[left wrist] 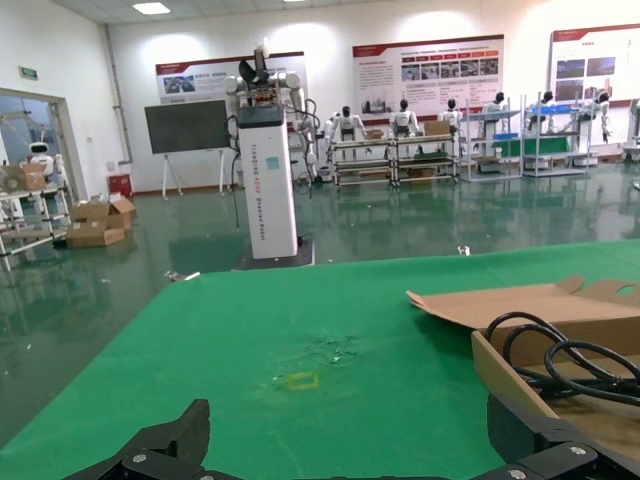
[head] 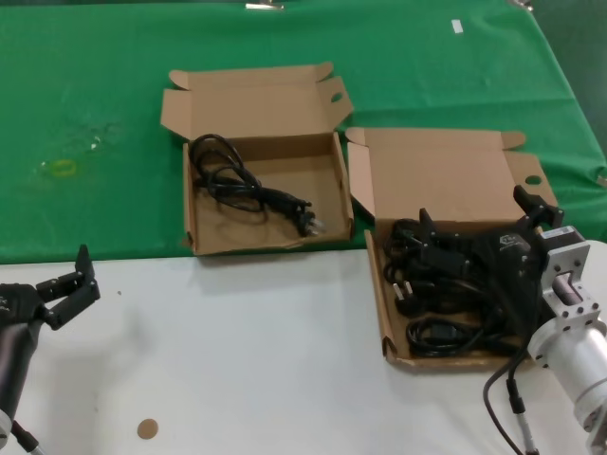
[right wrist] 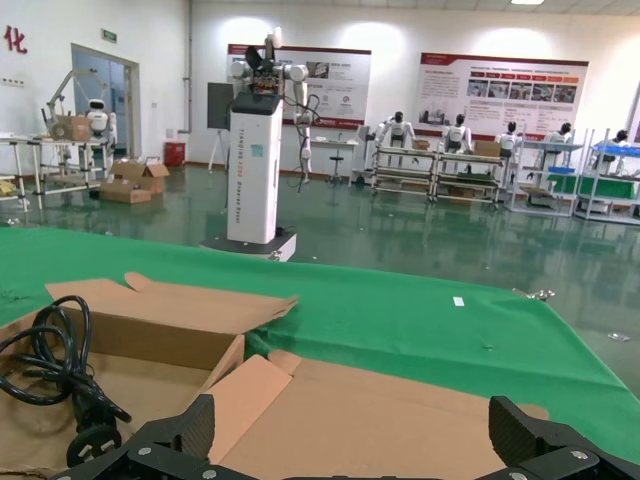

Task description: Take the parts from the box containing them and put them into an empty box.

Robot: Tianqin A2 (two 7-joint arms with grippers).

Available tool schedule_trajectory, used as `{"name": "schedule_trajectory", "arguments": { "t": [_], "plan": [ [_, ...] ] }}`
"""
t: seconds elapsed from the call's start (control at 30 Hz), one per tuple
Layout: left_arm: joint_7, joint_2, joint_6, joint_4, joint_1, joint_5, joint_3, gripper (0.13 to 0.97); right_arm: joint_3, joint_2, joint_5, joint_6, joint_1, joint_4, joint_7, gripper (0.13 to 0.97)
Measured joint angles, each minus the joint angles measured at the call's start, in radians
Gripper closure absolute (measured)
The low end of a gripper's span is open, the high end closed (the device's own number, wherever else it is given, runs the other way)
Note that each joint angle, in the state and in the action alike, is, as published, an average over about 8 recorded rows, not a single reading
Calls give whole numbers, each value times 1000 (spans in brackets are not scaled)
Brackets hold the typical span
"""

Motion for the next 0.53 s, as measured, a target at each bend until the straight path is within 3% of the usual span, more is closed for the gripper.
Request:
{"name": "schedule_trajectory", "arguments": {
  "t": [0.53],
  "plan": [
    [0, 0, 0, 0, 0, 0, 0, 132, 0, 0, 0, 0, 0, 0, 0, 129]
  ]
}}
